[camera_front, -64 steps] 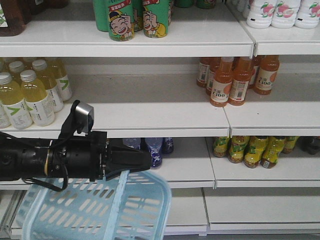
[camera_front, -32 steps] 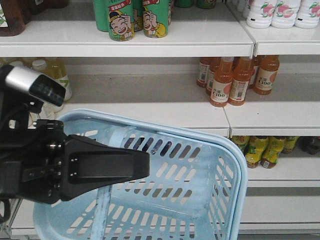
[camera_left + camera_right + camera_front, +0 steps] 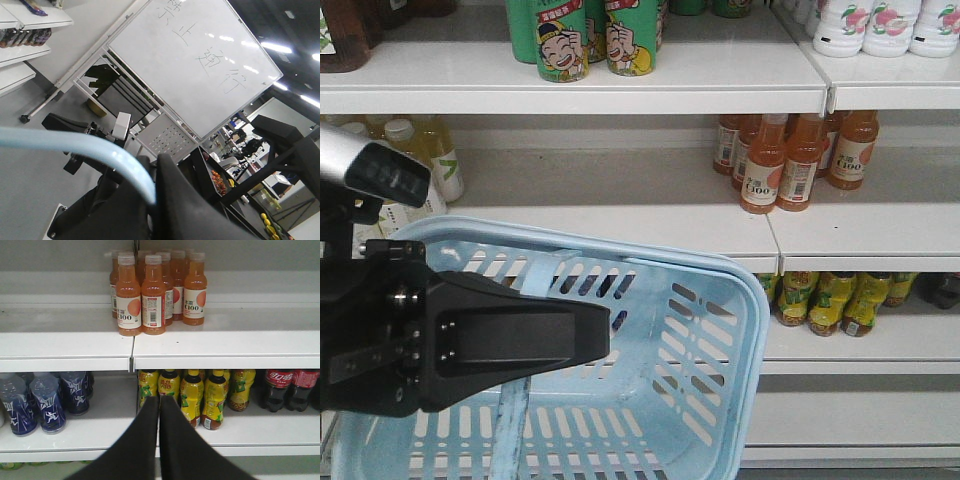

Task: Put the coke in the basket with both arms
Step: 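Lift the basket off the shelf with the left gripper, then drive the base away from the shelf, holding the basket in the left gripper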

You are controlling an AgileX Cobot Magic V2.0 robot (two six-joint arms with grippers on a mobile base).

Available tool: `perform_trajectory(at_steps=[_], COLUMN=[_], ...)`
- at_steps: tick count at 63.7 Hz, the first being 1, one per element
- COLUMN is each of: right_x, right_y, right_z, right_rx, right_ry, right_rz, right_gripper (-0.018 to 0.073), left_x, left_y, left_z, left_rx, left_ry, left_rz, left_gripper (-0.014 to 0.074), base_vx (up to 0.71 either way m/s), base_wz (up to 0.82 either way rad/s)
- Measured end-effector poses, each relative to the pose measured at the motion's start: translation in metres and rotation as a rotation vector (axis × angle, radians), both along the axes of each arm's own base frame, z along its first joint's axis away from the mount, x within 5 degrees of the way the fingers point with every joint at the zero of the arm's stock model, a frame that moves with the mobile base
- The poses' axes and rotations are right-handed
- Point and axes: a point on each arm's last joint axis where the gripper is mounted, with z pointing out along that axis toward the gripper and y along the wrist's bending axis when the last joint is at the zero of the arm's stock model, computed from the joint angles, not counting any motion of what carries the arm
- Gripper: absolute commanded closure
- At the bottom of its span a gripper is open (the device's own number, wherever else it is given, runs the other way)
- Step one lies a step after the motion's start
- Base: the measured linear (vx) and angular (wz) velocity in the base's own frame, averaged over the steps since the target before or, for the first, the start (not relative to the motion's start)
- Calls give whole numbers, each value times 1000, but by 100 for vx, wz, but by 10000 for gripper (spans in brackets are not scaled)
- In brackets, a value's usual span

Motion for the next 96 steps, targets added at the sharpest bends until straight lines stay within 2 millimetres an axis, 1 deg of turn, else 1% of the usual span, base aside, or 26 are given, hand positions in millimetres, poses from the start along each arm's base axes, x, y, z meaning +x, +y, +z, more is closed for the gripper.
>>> perform_trajectory(at_steps=[61, 77, 96], right_x=[0, 0, 0], right_y=[0, 0, 0], right_z=[0, 0, 0], right_rx=[0, 0, 0], right_ry=[0, 0, 0], right_rz=[0, 0, 0], right_gripper=[564, 564, 564], left_x=[0, 0, 0], left_y=[0, 0, 0], left_z=[0, 0, 0], left_rx=[0, 0, 0], left_ry=[0, 0, 0], left_rz=[0, 0, 0], left_gripper=[603, 603, 602], base_vx=[-1, -4, -4], base_wz=[-2, -26, -46])
